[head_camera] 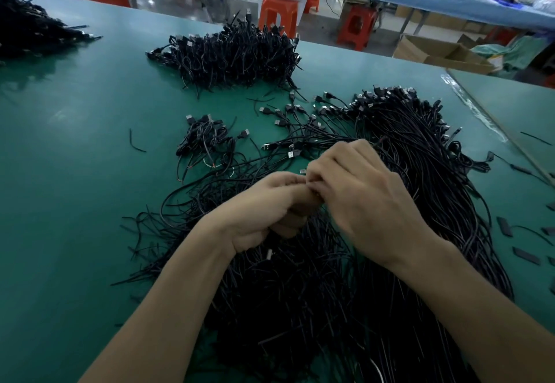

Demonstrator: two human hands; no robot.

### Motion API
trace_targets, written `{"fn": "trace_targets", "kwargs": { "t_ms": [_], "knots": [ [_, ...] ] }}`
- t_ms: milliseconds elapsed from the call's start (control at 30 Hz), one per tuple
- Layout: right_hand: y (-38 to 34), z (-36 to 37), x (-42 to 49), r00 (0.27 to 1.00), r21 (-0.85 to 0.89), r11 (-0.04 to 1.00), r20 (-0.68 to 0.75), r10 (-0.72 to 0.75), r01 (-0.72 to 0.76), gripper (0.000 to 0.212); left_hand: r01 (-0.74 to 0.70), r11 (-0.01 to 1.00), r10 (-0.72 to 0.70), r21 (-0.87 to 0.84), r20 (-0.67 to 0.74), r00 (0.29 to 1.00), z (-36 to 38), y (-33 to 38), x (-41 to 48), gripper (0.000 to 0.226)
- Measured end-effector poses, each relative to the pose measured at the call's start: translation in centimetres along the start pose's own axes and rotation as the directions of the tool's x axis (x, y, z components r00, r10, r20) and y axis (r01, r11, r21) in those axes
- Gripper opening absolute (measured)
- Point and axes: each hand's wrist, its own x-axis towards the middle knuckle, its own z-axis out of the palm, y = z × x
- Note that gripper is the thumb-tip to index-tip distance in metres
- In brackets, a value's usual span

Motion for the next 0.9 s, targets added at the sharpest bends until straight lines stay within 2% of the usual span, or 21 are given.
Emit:
{"fn": "trace_targets", "kwargs": {
  "t_ms": [67, 133, 233, 333, 367, 433, 500, 567, 700, 833, 900],
  "knots": [
    [0.1, 0.5, 0.0, 0.992, 0.047, 0.995, -0.082, 0.097, -0.093, 0.02, -0.018, 0.983, 0.022, -0.185, 0.016, 1.0, 0.4, 0.5, -0.1, 0.01],
    [0.0, 0.9, 0.0, 0.969, 0.067, 0.981, -0.158, 0.19, -0.181, 0.015, -0.07, 0.969, 0.063, -0.238, -0.034, 0.997, 0.6, 0.6, -0.1, 0.011],
    [-0.4, 1.4, 0.1, 0.916, 0.118, 0.948, -0.248, 0.316, -0.295, 0.012, -0.183, 0.973, 0.165, -0.137, -0.137, 0.977, 0.9, 0.2, 0.1, 0.014],
    [-0.9, 1.8, 0.0, 0.848, 0.325, 0.869, -0.261, 0.461, -0.372, 0.007, -0.313, 0.946, 0.324, 0.084, -0.214, 0.922, 1.1, -0.1, 0.2, 0.012],
    [-1.1, 2.0, 0.0, 0.822, 0.438, 0.809, -0.228, 0.522, -0.392, 0.003, -0.347, 0.916, 0.39, 0.202, -0.24, 0.889, 1.1, -0.1, 0.3, 0.013],
    [-1.3, 2.5, -0.1, 0.753, 0.655, 0.617, -0.108, 0.648, -0.436, 0.009, -0.354, 0.811, 0.516, 0.465, -0.286, 0.807, 1.1, -0.3, 0.4, 0.016],
    [-1.4, 2.9, -0.3, 0.691, 0.804, 0.372, 0.065, 0.72, -0.464, 0.009, -0.253, 0.667, 0.627, 0.701, -0.345, 0.698, 0.9, -0.6, 0.4, 0.021],
    [-1.3, 3.0, -0.3, 0.673, 0.873, 0.184, 0.199, 0.712, -0.452, 0.012, -0.196, 0.593, 0.689, 0.781, -0.366, 0.626, 0.8, -0.7, 0.3, 0.025],
    [-0.7, 2.9, -0.2, 0.697, 0.911, -0.009, 0.322, 0.641, -0.413, 0.016, -0.296, 0.652, 0.667, 0.698, -0.342, 0.662, 1.1, -0.7, 0.2, 0.024],
    [-0.2, 2.6, -0.3, 0.701, 0.905, -0.081, 0.377, 0.606, -0.417, 0.009, -0.308, 0.647, 0.653, 0.698, -0.297, 0.697, 1.0, -0.4, 0.0, 0.027],
    [0.1, 2.4, -0.6, 0.704, 0.905, -0.11, 0.392, 0.592, -0.412, 0.009, -0.316, 0.675, 0.632, 0.667, -0.303, 0.713, 1.2, -0.4, 0.0, 0.031]
  ]
}}
